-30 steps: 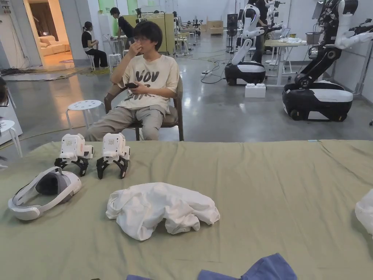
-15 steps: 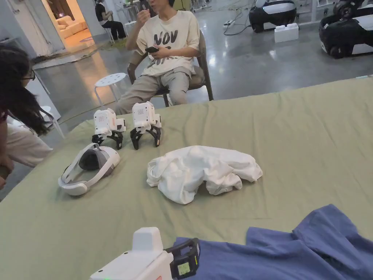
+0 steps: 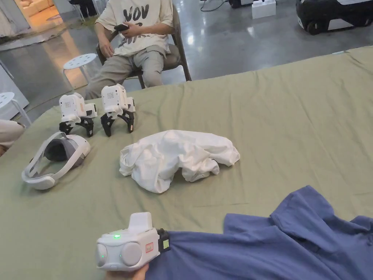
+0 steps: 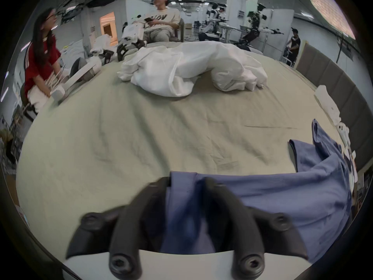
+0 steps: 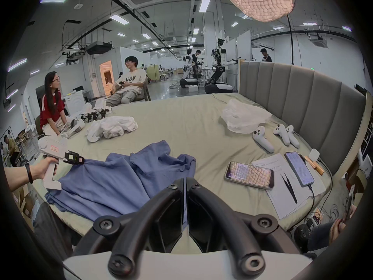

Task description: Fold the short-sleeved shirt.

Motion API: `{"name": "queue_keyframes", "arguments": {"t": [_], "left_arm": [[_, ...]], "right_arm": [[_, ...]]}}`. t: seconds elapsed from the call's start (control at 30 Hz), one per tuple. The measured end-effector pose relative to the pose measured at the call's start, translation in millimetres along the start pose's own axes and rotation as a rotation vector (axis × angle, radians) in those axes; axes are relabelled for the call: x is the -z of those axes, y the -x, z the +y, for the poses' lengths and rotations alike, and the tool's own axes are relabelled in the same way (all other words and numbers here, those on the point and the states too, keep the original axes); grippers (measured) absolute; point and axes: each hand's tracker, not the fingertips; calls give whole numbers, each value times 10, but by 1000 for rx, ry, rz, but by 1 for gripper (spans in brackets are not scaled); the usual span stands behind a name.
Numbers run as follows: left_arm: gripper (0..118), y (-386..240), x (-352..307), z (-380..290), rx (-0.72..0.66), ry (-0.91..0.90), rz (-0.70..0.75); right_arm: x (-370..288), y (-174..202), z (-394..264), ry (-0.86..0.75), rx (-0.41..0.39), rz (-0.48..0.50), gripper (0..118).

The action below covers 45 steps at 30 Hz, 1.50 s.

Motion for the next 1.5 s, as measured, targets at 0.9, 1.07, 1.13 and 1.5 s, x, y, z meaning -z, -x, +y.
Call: {"name": "queue_keyframes", "arguments": {"t": [0.9,1.07,1.13,1.5], "left_arm": [[5,-162,174,-35,119,44,56],[1,-66,-154,-21,109,-55,4],[1,-10,-577,-125,82,-180,-25],[1,470,-2624,140,-129,-609,-185]], "right_arm": [[2646,-182,353,449,-90,5,4],[2478,-165,441,389,-56,-8,3],[2192,-205,559,296,-34,16,3],[745,-355,1564,-128,48,29,3]]}}
